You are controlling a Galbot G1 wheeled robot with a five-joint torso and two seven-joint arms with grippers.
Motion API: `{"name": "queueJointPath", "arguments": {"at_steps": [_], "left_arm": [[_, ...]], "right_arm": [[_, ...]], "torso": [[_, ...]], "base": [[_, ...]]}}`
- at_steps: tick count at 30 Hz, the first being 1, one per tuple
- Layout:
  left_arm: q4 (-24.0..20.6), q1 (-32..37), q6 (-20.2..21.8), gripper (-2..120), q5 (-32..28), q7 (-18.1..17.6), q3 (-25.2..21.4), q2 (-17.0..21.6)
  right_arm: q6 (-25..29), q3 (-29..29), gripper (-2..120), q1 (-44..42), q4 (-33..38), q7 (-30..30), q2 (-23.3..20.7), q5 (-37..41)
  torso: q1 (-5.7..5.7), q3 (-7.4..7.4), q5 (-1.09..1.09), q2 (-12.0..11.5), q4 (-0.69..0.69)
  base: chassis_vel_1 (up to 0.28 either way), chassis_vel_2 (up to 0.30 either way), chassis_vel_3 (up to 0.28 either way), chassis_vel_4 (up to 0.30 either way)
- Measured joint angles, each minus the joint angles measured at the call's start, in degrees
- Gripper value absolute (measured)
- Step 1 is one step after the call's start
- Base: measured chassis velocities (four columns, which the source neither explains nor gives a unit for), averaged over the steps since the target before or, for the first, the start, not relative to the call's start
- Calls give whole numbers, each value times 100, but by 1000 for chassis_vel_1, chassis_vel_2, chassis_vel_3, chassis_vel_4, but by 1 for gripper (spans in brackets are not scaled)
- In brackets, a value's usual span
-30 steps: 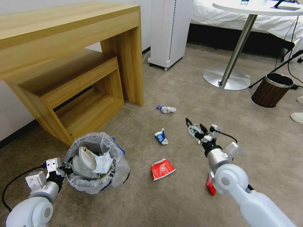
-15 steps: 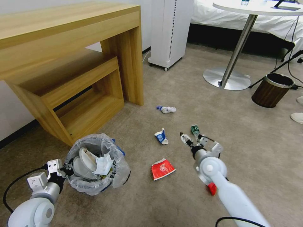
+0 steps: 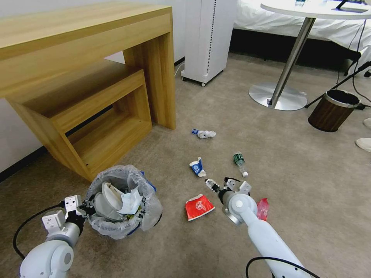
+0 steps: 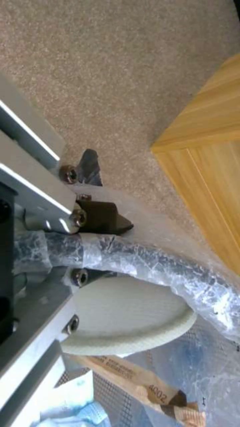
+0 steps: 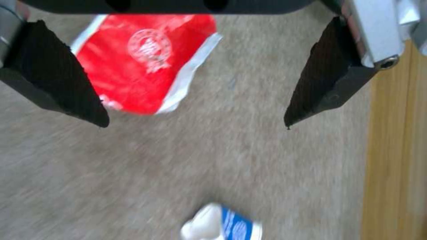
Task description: Pick up the trash bin and place the garbage on the floor into it.
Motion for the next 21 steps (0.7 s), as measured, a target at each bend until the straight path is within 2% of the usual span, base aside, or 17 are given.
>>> {"name": "queueJointPath", "arguments": {"at_steps": [7, 16, 20, 21], "left_arm": [[29, -32, 1, 0, -12, -10, -11, 21], [61, -55, 4, 0, -23, -14, -13, 2], [86, -74, 4, 0, -19, -15, -1, -17], [90, -78, 4, 0, -18, -15, -1, -19]], "right_arm": [[-215, -194, 99, 394, -649, 147, 392, -69], [-247, -314, 95, 458, -1091, 49, 566, -261], [-243, -401, 88, 459, -1209, -22, 600, -342], [-240, -417, 82, 455, -1236, -31, 606, -355]], "torso": [[0, 0, 1, 0, 0], [0, 0, 1, 0, 0], [0, 0, 1, 0, 0], [0, 0, 1, 0, 0]], "base": [[0, 0, 0, 0], [0, 0, 0, 0], [0, 0, 0, 0], [0, 0, 0, 0]]}}
